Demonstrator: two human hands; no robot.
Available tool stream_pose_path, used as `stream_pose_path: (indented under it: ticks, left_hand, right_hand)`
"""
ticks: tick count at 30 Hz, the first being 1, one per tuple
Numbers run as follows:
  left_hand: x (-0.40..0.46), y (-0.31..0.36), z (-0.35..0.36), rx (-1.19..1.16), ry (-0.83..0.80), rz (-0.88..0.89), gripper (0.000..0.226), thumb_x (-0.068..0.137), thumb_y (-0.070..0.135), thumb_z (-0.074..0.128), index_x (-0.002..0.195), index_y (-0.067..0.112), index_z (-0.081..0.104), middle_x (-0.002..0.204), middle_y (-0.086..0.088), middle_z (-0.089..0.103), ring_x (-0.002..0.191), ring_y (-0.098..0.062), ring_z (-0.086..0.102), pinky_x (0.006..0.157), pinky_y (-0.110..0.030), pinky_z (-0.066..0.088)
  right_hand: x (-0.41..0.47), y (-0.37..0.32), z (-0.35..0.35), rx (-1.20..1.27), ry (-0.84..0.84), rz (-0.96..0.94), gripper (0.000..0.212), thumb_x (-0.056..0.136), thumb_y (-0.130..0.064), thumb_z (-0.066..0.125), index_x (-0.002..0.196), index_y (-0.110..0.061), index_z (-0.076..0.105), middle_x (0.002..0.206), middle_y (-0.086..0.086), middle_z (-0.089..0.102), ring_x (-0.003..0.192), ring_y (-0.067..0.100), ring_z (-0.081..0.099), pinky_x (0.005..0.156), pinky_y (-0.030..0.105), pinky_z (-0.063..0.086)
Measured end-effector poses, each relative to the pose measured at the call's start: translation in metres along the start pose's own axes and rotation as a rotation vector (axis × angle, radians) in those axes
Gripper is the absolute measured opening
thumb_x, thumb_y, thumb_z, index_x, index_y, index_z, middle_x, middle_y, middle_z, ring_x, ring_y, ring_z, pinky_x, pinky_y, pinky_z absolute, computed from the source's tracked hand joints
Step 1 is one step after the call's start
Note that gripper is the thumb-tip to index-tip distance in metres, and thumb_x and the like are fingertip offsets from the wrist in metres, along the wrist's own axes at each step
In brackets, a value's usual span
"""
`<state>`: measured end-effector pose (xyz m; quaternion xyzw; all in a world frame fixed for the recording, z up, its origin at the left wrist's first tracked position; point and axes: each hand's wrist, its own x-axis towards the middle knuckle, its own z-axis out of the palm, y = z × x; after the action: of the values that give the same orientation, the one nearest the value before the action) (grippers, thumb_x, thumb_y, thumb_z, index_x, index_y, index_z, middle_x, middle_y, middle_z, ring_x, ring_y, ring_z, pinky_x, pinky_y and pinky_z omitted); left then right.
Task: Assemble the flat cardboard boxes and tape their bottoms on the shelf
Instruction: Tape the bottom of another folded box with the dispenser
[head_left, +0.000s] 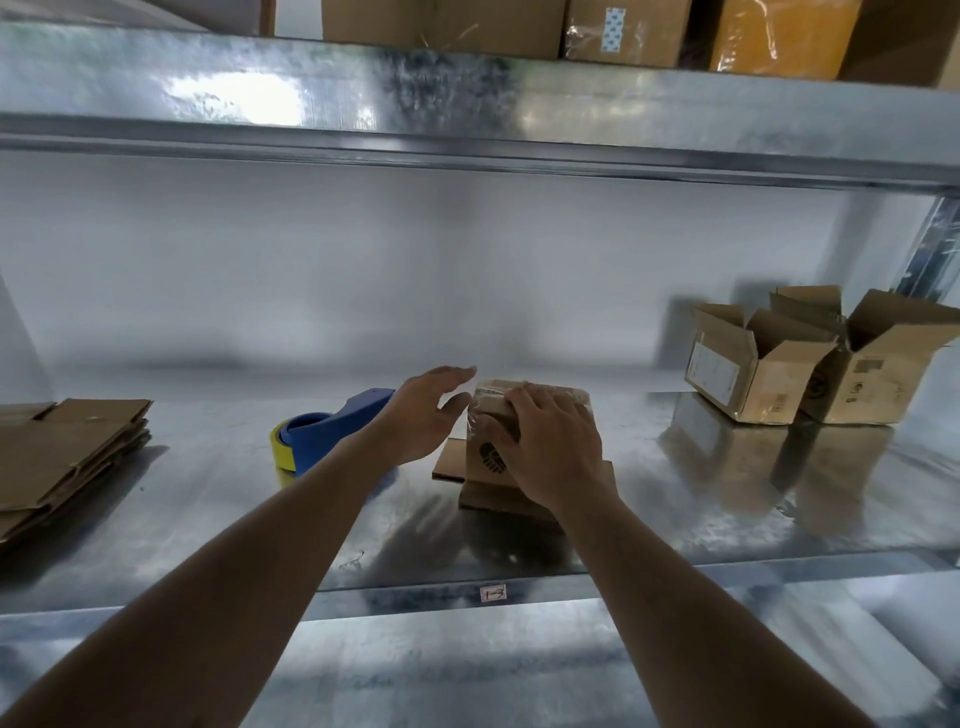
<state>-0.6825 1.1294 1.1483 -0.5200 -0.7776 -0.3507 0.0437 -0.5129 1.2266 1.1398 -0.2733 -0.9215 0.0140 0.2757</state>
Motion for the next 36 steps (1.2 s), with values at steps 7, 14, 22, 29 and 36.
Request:
stream_pose_path:
  ticks: [7, 14, 22, 29, 36]
  left_hand:
    - [-0.003, 0.0, 0.024, -0.295, -0.105, -0.197, 0.035, 0.113, 0.018, 0.034, 0.12, 0.015, 0.068, 0.118, -0.008, 0.071, 0.115, -0.026, 0.065, 0.104, -0.044, 0.052]
    - [-0.014, 0.0, 0.025, -0.325, -0.193, -0.144, 0.035, 0.113, 0.02, 0.034, 0.141, 0.022, 0.055, 0.132, 0.0, 0.064, 0.124, -0.017, 0.059, 0.109, -0.031, 0.045]
    - [-0.02, -0.02, 0.011, -0.171, -0.175, -0.114, 0.067, 0.107, 0.006, 0.049, 0.163, 0.033, 0.024, 0.168, 0.009, 0.028, 0.154, -0.015, 0.028, 0.122, -0.032, 0.033]
    - [-0.011, -0.029, -0.006, -0.113, -0.093, 0.223, 0.052, 0.094, 0.024, 0.072, 0.143, 0.037, 0.059, 0.156, 0.01, 0.05, 0.139, -0.012, 0.052, 0.102, -0.029, 0.056]
    - [-0.001, -0.032, -0.013, -0.124, -0.062, 0.344, 0.044, 0.084, 0.029, 0.081, 0.127, 0.033, 0.073, 0.145, 0.008, 0.061, 0.134, -0.007, 0.057, 0.105, -0.031, 0.054]
  right_hand:
    - [0.001, 0.007, 0.0, -0.033, -0.023, -0.066, 0.045, 0.111, -0.043, 0.037, 0.149, -0.025, 0.05, 0.161, 0.002, 0.045, 0.15, 0.023, 0.039, 0.126, 0.039, 0.024]
    - [0.001, 0.0, 0.003, -0.019, 0.015, -0.013, 0.069, 0.096, -0.077, 0.036, 0.14, -0.027, 0.056, 0.146, -0.003, 0.06, 0.138, 0.022, 0.052, 0.117, 0.041, 0.038]
    - [0.001, 0.009, 0.004, -0.014, 0.023, -0.065, 0.062, 0.094, -0.068, 0.055, 0.142, -0.028, 0.054, 0.15, -0.004, 0.057, 0.139, 0.021, 0.051, 0.117, 0.04, 0.039]
    - [0.001, 0.011, 0.007, -0.012, 0.061, -0.087, 0.054, 0.099, -0.063, 0.047, 0.136, -0.026, 0.059, 0.144, -0.003, 0.062, 0.135, 0.022, 0.056, 0.116, 0.042, 0.041]
    - [0.001, 0.011, 0.01, -0.017, 0.105, -0.095, 0.052, 0.101, -0.062, 0.042, 0.134, -0.027, 0.061, 0.142, -0.003, 0.064, 0.133, 0.021, 0.057, 0.114, 0.04, 0.042]
